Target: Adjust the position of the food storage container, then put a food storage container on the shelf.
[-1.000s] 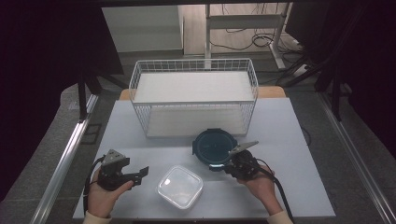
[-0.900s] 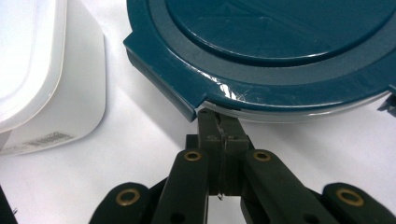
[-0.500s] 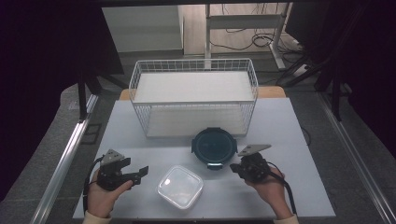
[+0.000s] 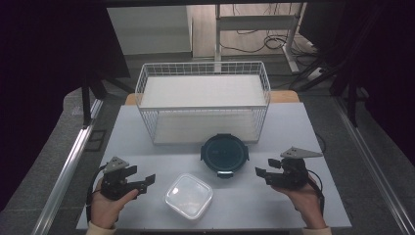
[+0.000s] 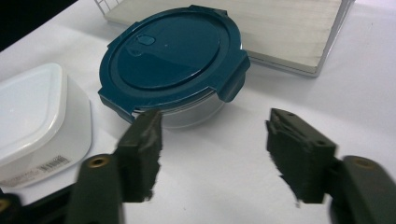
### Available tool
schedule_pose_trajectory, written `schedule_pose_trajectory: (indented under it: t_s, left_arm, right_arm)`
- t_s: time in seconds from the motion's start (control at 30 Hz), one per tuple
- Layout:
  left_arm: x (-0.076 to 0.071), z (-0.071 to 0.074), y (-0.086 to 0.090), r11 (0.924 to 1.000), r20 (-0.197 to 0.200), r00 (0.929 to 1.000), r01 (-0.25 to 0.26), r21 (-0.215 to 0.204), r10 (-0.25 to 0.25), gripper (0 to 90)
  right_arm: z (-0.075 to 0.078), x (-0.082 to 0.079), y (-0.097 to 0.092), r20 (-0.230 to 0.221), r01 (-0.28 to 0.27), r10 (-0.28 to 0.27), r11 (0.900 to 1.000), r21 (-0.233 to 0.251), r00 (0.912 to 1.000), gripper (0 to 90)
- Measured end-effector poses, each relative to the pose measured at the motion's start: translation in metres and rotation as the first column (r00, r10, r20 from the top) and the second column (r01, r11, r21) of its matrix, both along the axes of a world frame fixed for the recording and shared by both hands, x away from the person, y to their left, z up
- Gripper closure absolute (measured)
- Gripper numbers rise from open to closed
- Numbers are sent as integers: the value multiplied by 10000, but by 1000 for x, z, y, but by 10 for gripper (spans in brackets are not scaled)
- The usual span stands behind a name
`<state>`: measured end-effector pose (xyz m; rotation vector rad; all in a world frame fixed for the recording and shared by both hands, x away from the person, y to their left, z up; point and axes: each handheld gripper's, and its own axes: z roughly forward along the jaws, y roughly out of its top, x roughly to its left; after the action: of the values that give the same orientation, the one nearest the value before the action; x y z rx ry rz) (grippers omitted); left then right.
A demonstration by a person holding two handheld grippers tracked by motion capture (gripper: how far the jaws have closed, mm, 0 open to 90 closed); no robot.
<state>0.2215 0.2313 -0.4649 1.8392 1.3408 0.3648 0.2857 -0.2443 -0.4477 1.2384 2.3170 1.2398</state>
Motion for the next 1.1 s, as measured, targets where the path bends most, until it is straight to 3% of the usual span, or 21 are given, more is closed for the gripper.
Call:
schedule_pose_trajectory:
  t_s: [0.23, 0.37, 0.5, 0.6, 0.73, 0.83, 0.97, 1.1]
  left_arm:
    - [-2, 4, 1, 9999, 120, 9999, -26, -145, 28, 220]
    - [-1, 2, 2, 9996, 75, 9999, -140, -257, 142, 206]
    - [0, 1, 2, 9991, 26, 9999, -119, -402, 121, 186]
    - [-1, 2, -1, 9965, 35, 9998, -205, -814, 209, 162]
    - [0, 2, -5, 9957, -34, 9998, -211, -903, 209, 154]
    - [2, 1, -5, 9920, -220, 9981, -591, -1119, 570, 133]
    - [5, 1, -7, 9908, -207, 9992, -362, -1307, 338, 131]
    - [9, 4, -15, 9909, -118, 9997, 207, -1331, -225, 132]
  right_arm:
    - [2, -1, -2, -6, 82, -82, 9999, 149, 10000, 254]
    - [5, -1, -5, -267, -66, 92, 9953, 970, 9996, 251]
    - [5, 0, -6, -273, -30, 55, 9959, 900, 9996, 230]
    - [5, 0, -8, -410, 25, 8, 9968, 796, 9992, 211]
    - [6, 0, -10, -463, -70, 115, 9954, 954, 9989, 209]
    - [6, 3, -14, -527, 61, -2, 9937, 1118, 9986, 206]
    - [3, 6, -17, -840, 208, -94, 9905, 1357, 9964, 220]
    - [3, 6, -17, -892, 166, -44, 9905, 1362, 9960, 220]
